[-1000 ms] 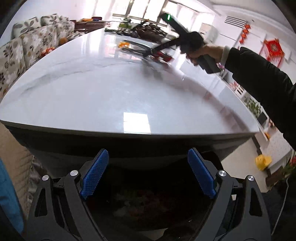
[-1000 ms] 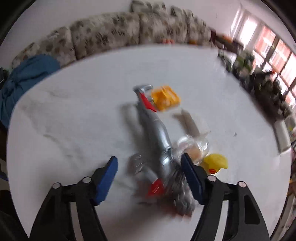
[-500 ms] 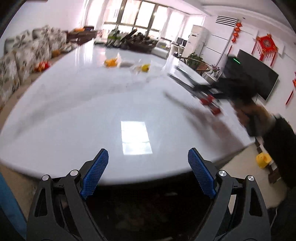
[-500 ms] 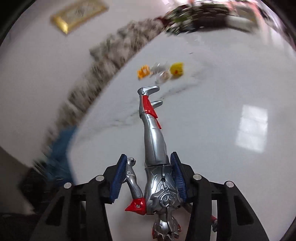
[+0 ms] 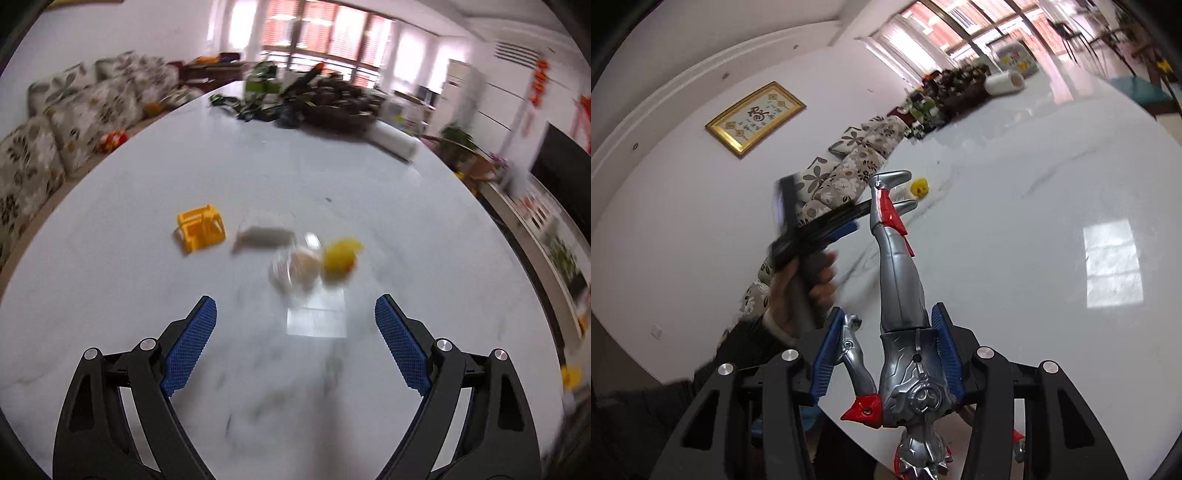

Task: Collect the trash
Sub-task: 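Grasp the clear plastic egg with the left gripper while the right gripper holds the robot figure, then lower the robot figure and plastic egg into the bin and open both grippers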

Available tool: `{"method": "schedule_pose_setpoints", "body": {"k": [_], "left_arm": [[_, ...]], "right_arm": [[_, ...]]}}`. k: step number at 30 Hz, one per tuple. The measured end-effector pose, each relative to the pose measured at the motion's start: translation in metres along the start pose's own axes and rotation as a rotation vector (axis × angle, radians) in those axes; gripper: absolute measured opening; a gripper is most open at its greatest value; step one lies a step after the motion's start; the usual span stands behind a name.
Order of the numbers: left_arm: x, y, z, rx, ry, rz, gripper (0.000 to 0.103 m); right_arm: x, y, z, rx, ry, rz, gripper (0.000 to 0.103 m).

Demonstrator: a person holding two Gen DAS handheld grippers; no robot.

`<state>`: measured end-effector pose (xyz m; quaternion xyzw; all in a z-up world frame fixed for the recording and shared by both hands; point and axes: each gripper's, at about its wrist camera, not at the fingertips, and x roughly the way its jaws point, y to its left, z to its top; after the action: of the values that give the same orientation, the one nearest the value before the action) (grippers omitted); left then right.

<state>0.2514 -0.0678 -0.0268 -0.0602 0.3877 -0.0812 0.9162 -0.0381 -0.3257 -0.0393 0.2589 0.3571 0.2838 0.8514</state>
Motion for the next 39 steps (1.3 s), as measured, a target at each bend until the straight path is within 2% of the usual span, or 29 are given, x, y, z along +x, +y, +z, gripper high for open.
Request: {"method": "schedule_pose_setpoints", "body": {"k": [3, 7, 9, 10, 11, 12, 14, 16, 19, 22, 26, 31, 35, 39], "left_arm": [[0.021, 0.001, 0.013, -0.050, 0.017, 0.006, 0.085], [0.039, -0.003, 0.021, -0.056, 0.034, 0.043, 0.085], [0.045, -0.005, 0.025, -0.079, 0.036, 0.037, 0.085], [0.045, -0.005, 0.026, -0.091, 0.043, 0.016, 0.077], [0.045, -0.005, 0.027, -0.103, 0.050, -0.030, 0.054], [0.040, -0.007, 0.026, -0.100, 0.053, -0.069, 0.044], [0.033, -0.015, 0.020, -0.039, 0.055, -0.026, 0.045], [0.022, -0.014, 0.007, 0.002, 0.036, -0.025, 0.044], [-0.002, 0.005, -0.012, -0.038, -0.004, -0.130, 0.044], [-0.036, 0.015, -0.028, -0.007, -0.043, -0.174, 0.044], [-0.099, 0.014, -0.064, 0.120, -0.083, -0.226, 0.044], [-0.182, 0.014, -0.142, 0.286, -0.097, -0.258, 0.044], [-0.221, 0.026, -0.196, 0.333, -0.081, -0.281, 0.044], [-0.233, 0.048, -0.255, 0.329, -0.001, -0.250, 0.044]], "right_arm": [[-0.001, -0.002, -0.003, -0.004, 0.010, 0.024, 0.049], [0.002, -0.015, -0.004, 0.027, 0.012, 0.053, 0.049], [0.001, -0.018, -0.005, 0.042, 0.009, 0.059, 0.049], [0.000, -0.019, -0.006, 0.049, 0.007, 0.056, 0.049], [0.000, -0.020, -0.006, 0.061, 0.006, 0.059, 0.049], [-0.002, -0.020, -0.007, 0.069, 0.002, 0.062, 0.049], [-0.008, -0.015, -0.013, 0.074, -0.005, 0.061, 0.049], [-0.010, -0.011, -0.016, 0.070, -0.010, 0.058, 0.049], [-0.011, -0.001, -0.020, 0.050, -0.011, 0.054, 0.049], [-0.014, 0.011, -0.025, 0.035, -0.010, 0.053, 0.049], [-0.013, 0.024, -0.038, 0.027, 0.008, 0.067, 0.049], [0.000, 0.041, -0.064, 0.028, 0.069, 0.081, 0.049], [0.001, 0.065, -0.087, -0.021, 0.118, 0.116, 0.049], [-0.003, 0.084, -0.117, -0.062, 0.186, 0.161, 0.049]]}}
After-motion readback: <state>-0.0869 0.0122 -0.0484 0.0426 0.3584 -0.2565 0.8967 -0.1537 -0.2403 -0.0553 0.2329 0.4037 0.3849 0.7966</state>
